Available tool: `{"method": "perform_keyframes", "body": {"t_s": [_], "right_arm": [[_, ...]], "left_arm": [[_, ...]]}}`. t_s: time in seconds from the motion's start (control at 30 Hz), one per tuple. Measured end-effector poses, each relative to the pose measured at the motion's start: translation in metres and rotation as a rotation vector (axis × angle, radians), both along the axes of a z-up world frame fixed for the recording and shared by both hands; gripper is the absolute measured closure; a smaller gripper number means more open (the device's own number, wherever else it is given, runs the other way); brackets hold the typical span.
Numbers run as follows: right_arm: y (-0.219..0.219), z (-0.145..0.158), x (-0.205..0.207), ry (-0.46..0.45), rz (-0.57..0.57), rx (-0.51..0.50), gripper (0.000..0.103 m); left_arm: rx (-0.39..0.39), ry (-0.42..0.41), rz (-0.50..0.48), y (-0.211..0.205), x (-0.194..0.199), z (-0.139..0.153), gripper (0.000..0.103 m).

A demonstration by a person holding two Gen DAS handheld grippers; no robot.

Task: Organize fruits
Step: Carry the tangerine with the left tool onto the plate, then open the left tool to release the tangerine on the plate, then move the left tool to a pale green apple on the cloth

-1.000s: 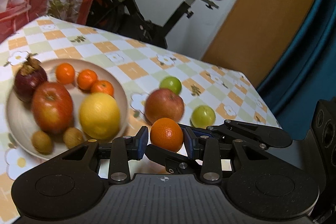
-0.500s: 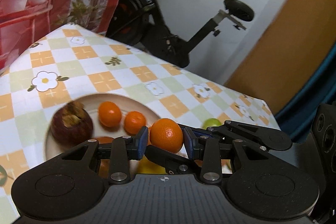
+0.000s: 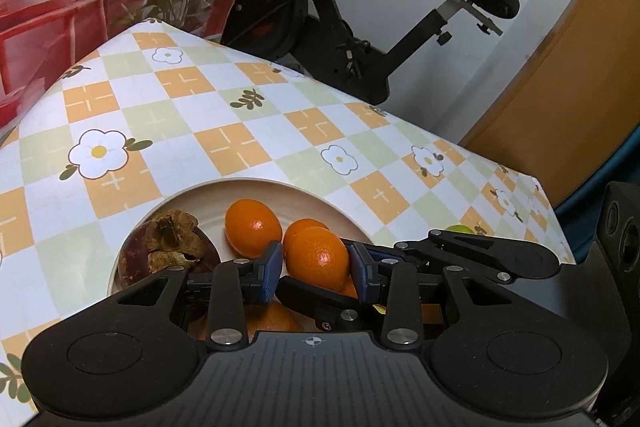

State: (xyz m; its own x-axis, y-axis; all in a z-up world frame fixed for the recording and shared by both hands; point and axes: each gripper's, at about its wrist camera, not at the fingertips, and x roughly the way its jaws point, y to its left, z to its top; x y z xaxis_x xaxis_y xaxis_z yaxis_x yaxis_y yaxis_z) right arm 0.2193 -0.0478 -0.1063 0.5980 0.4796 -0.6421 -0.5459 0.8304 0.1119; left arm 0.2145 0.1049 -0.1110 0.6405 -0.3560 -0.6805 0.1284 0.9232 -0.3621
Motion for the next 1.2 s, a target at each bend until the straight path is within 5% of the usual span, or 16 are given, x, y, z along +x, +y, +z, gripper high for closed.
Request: {"method": "perform_keyframes", "body": {"t_s": [0.47, 0.77, 0.9, 1.0, 1.2], "right_arm": [[-0.002, 0.0, -0.004, 0.006, -0.024, -0.006, 0.059], [-0.036, 0.017, -0.043, -0.16, -0.107, 0.003, 0.059], [-0.069, 0.023, -0.067, -0.254, -0.214, 0.016, 0.042], [-0.094, 0.024, -0.087, -0.315, -0.299, 0.023, 0.034], [-0.131, 0.011, -0.109, -0.32, -0.398, 0.01, 0.033]], "left_arm": [[0.001, -0.017, 0.049, 0.004, -0.006, 0.006, 0.064], [0.017, -0.093, 0.032, -0.015, -0.02, 0.03, 0.062], [0.027, -0.124, -0.007, -0.035, -0.026, 0.038, 0.048], [0.037, -0.135, -0.052, -0.054, -0.029, 0.04, 0.048], [0.043, -0.136, -0.138, -0.091, -0.035, 0.035, 0.048]]}}
